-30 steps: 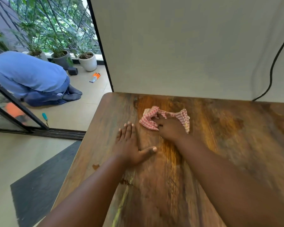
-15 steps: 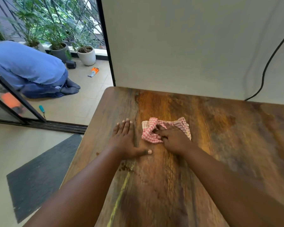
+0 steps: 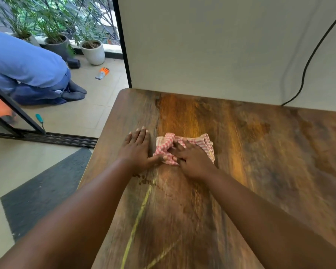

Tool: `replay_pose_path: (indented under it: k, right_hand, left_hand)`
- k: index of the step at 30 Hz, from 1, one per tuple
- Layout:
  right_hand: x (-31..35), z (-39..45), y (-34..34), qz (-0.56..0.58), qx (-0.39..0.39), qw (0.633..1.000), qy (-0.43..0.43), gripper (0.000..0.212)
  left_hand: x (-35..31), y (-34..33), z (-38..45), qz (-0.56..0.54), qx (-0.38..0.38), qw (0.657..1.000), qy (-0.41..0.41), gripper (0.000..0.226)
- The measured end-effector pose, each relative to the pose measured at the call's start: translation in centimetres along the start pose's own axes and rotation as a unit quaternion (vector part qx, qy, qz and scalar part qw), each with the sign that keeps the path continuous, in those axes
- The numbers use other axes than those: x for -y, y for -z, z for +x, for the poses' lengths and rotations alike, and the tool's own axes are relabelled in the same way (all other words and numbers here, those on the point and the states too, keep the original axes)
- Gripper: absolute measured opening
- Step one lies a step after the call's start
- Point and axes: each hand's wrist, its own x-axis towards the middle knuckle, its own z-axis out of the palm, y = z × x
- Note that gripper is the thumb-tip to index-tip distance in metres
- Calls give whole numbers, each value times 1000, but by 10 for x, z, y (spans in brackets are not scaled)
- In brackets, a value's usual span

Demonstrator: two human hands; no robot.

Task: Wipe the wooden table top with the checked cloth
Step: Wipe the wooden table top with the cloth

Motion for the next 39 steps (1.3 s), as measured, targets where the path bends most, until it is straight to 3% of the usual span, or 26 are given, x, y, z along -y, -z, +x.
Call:
replay_pose_path:
  k: [6, 10, 14, 18, 24, 29, 33, 39]
  right_hand:
    - [-24, -54, 3, 10, 6, 1000, 8, 47]
    - [-25, -34, 11, 44, -24, 997, -52, 43]
    - [2, -5, 2, 33, -27, 996, -80, 42]
    - [40, -19, -19, 25, -2, 999, -36, 47]
    - [58, -106, -35, 37, 29, 998, 38, 51]
    - [29, -115, -20, 40, 7, 998, -40, 49]
    - [50, -83, -24, 25, -13, 996, -85, 48]
    - [106, -106, -50, 15, 13, 1000, 9, 47]
  left_hand:
    - [12, 7, -9, -24, 12, 1000, 10, 118]
    - [16, 9, -11, -47, 11, 999, 6, 110]
    - [16, 5, -6, -59, 17, 998, 12, 84]
    - [17, 5, -1, -54, 12, 998, 16, 68]
    - [10, 10, -10, -15, 26, 999, 34, 69]
    - [2, 15, -19, -3, 37, 998, 45, 69]
    - [-3, 7, -29, -11, 21, 999, 33, 71]
    - [2, -14, -58, -34, -24, 999, 24, 73]
